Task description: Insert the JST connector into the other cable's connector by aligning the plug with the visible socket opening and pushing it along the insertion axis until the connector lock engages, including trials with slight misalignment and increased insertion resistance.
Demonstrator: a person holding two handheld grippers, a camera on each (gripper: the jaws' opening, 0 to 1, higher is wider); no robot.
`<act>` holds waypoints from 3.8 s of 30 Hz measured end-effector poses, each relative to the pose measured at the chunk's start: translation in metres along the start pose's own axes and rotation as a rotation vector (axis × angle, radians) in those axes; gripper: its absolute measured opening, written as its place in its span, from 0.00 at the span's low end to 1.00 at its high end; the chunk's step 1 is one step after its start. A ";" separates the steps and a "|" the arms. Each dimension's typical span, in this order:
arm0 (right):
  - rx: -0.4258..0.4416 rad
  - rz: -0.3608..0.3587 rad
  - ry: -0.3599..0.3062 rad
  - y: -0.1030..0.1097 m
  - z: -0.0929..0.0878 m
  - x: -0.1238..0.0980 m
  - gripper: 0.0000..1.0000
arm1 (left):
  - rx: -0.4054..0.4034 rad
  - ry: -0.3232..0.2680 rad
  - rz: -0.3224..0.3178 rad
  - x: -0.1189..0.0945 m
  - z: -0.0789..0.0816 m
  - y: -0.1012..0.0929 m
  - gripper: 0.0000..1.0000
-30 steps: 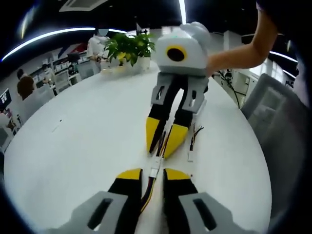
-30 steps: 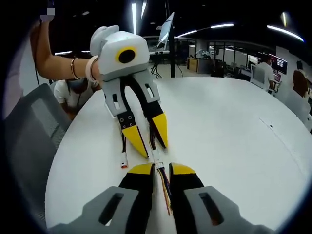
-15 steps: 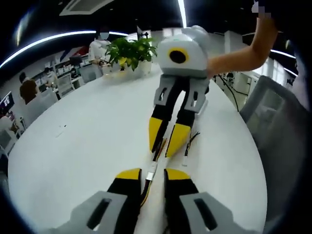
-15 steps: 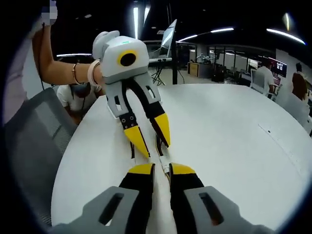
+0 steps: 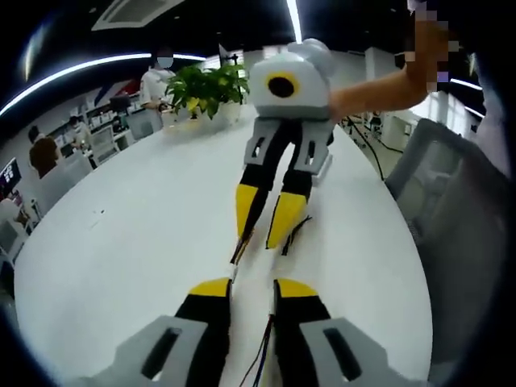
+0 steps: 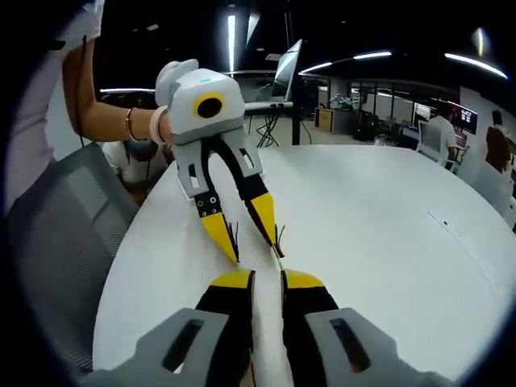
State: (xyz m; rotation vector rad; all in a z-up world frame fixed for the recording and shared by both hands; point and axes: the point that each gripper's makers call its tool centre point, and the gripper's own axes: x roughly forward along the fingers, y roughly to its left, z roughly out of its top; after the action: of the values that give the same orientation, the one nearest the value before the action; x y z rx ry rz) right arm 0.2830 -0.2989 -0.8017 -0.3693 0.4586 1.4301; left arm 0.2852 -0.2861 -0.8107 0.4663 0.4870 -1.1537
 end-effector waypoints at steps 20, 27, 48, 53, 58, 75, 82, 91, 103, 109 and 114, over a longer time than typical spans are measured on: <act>-0.033 0.024 0.002 0.017 -0.007 -0.004 0.12 | 0.018 -0.011 -0.021 -0.002 -0.004 -0.021 0.13; -0.013 0.030 0.008 0.019 -0.014 -0.002 0.12 | 0.021 -0.006 -0.030 0.001 -0.011 -0.024 0.13; 0.007 0.029 0.048 0.011 -0.044 0.006 0.12 | -0.006 0.033 -0.022 0.007 -0.030 -0.017 0.12; 0.008 0.021 0.056 0.007 -0.049 0.006 0.11 | -0.022 0.018 -0.028 0.007 -0.028 -0.018 0.08; 0.017 0.019 0.051 0.007 -0.048 0.007 0.11 | -0.032 0.013 -0.020 0.007 -0.030 -0.017 0.07; 0.013 0.005 0.043 0.005 -0.051 0.008 0.08 | -0.019 0.003 -0.022 0.007 -0.030 -0.019 0.03; 0.017 0.004 0.041 0.005 -0.052 0.008 0.05 | -0.024 -0.003 -0.029 0.006 -0.029 -0.020 0.01; 0.003 -0.003 0.056 0.003 -0.052 0.007 0.04 | -0.022 -0.002 -0.037 0.006 -0.030 -0.020 0.00; 0.020 -0.019 0.065 0.003 -0.049 0.003 0.04 | -0.030 0.012 -0.047 0.007 -0.030 -0.020 0.00; 0.024 -0.010 0.069 0.008 -0.041 -0.002 0.04 | -0.028 0.014 -0.056 0.003 -0.024 -0.021 0.00; 0.013 -0.004 0.072 0.011 -0.035 -0.003 0.03 | -0.015 0.028 -0.063 0.000 -0.020 -0.021 0.00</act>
State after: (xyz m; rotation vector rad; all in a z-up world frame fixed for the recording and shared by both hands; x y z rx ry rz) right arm 0.2694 -0.3186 -0.8299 -0.4125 0.5249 1.4129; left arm 0.2629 -0.2820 -0.8290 0.4570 0.5381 -1.2045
